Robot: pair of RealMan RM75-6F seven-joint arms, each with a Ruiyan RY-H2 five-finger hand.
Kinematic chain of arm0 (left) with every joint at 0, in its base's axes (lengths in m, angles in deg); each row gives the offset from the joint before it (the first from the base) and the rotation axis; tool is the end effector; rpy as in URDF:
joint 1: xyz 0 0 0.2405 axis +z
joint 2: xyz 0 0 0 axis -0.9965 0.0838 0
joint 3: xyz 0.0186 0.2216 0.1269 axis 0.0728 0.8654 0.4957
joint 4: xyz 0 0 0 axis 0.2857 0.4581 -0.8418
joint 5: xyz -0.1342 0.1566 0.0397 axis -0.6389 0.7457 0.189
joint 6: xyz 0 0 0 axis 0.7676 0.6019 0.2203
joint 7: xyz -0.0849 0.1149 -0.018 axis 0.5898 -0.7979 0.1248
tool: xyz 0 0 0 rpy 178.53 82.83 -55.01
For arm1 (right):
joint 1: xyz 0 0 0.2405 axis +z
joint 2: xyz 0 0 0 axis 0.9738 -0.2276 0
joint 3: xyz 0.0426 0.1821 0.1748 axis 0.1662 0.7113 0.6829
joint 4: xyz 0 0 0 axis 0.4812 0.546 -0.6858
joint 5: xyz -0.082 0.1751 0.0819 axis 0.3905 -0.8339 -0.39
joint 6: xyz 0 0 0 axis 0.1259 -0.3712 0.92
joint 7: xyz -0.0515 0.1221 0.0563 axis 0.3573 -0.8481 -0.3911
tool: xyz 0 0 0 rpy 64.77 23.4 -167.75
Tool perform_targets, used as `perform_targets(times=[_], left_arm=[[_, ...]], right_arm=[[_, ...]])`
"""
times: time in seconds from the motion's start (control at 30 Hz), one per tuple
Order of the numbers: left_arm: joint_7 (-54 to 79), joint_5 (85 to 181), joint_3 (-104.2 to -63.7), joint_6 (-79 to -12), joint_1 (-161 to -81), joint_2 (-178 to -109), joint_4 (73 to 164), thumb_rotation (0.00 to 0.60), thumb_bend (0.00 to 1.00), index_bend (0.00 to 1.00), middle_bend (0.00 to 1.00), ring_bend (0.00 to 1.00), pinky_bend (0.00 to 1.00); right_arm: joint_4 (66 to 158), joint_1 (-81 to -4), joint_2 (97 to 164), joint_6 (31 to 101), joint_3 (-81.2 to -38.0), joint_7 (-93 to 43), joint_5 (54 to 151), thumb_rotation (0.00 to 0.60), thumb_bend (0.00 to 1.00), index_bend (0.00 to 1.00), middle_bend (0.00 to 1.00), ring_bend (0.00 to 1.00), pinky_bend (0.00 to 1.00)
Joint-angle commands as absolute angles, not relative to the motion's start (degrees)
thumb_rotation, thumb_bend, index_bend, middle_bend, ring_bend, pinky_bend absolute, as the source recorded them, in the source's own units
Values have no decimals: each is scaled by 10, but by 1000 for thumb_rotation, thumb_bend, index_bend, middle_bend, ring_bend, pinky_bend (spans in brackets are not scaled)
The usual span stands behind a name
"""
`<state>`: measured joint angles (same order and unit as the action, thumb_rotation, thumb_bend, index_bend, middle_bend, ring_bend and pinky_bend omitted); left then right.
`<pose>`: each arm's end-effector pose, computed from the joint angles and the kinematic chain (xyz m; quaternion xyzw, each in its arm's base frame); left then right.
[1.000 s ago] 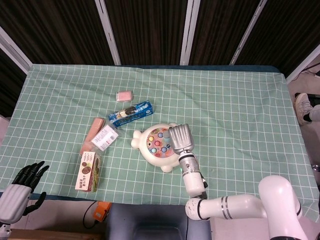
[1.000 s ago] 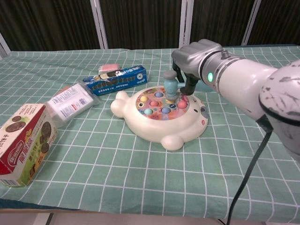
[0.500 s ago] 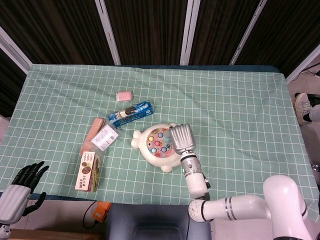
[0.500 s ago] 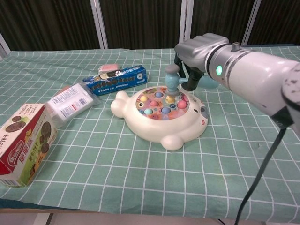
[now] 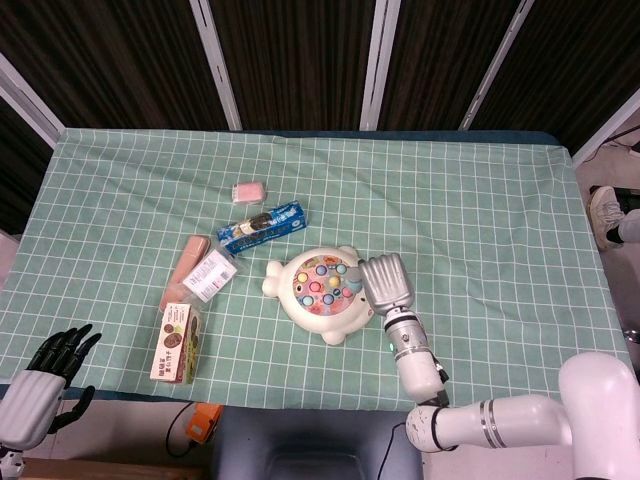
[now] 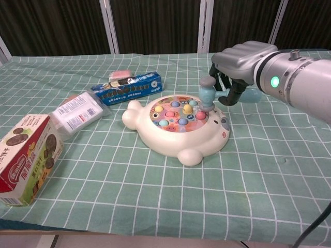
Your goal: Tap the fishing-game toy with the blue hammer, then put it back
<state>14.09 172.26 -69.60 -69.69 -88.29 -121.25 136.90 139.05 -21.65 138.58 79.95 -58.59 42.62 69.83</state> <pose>-0.3029 0.1345 0.1516 -0.6874 -0.3599 -0.3716 0.5098 -0.0830 -0.3310 -0.0096 0.7568 -0.2728 0.2114 0.5551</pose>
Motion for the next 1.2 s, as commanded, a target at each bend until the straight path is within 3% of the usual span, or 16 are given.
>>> perform_targets(times=[0.03, 0.47, 0.73, 1.0, 1.2], left_arm=[[142, 1722, -696, -697, -883, -1212, 1369, 600, 433, 0, 0, 14, 101], [144, 1723, -696, -698, -883, -1211, 1368, 600, 434, 0, 0, 14, 101], [142, 1723, -696, -700, -882, -1212, 1368, 600, 435, 0, 0, 14, 100], [131, 1718, -698, -698, -881, -1215, 1369, 600, 434, 0, 0, 14, 101], [114, 1712, -700, -692, -881, -1219, 1375, 600, 434, 0, 0, 14, 100]], right_arm=[[1383, -215, 1391, 796, -589, 426, 700, 600, 613, 975, 693, 697, 684], [1359, -212, 1408, 792, -594, 432, 690, 600, 612, 975, 693, 697, 684], [1398, -235, 1364, 795, -592, 379, 737, 600, 612, 976, 693, 697, 684], [1392, -330, 1279, 779, -675, 182, 925, 600, 612, 975, 693, 697, 684], [1284, -398, 1250, 754, -730, -5, 1043, 600, 612, 965, 693, 692, 683]])
